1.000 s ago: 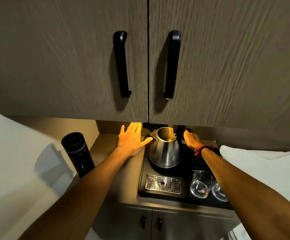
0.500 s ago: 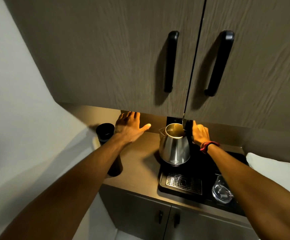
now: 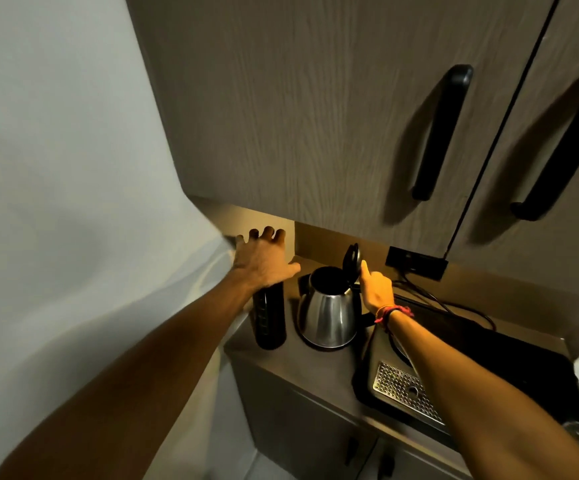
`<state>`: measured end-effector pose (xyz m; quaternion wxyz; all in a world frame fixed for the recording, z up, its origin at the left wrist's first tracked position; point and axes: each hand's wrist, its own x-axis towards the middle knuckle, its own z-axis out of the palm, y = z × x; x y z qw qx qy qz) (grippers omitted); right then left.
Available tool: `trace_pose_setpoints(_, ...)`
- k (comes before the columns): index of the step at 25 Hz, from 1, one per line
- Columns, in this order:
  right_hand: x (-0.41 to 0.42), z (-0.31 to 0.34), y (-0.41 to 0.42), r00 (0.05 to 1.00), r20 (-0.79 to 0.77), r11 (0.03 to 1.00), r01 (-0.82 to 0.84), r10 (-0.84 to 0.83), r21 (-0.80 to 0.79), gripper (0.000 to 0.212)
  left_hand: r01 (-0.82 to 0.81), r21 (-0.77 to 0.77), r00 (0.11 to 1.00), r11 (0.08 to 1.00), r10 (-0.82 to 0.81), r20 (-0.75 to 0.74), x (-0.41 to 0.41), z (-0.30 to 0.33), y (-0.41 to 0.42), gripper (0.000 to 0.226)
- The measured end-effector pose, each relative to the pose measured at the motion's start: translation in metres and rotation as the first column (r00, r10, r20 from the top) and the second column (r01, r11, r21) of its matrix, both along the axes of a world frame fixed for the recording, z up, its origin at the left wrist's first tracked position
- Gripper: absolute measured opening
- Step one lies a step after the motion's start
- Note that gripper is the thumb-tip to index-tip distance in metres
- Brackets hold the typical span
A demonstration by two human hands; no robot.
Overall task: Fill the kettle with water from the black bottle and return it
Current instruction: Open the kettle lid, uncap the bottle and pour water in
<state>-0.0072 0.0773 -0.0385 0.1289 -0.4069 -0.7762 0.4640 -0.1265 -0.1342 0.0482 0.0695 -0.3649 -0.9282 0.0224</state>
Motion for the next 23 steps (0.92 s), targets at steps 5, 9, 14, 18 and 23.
trace_pose_setpoints(5, -0.008, -0.019, -0.01, 0.992, 0.059, 0.977, -0.122, 0.113, 0.176, 0.06, -0.018, 0.125, 0.992, 0.992, 0.002, 0.129, -0.012, -0.004, -0.017, 0.076)
trace_pose_setpoints(9, -0.008, -0.02, -0.006, 0.987, 0.023, 0.968, -0.162, 0.161, 0.192, 0.047, -0.07, 0.171, 0.998, 0.983, 0.068, 0.017, -0.011, -0.007, -0.019, 0.073)
trace_pose_setpoints(14, 0.001, -0.018, -0.004, 0.981, -0.043, 0.959, -0.176, 0.19, 0.22, 0.063, 0.153, 0.247, 0.918, 0.957, -0.044, -0.395, 0.017, -0.008, -0.003, 0.074)
trace_pose_setpoints(18, 0.007, -0.023, 0.009, 0.938, 0.162, 0.866, -0.345, 0.306, 0.361, 0.058, 0.536, 0.126, 0.844, 0.835, -0.528, -0.089, 0.076, -0.089, 0.014, 0.063)
trace_pose_setpoints(23, 0.002, -0.022, 0.012, 0.892, 0.323, 0.801, -0.434, 0.317, 0.412, 0.057, 0.287, -0.031, 0.939, 0.957, -0.275, 0.208, 0.123, -0.19, 0.027, 0.075)
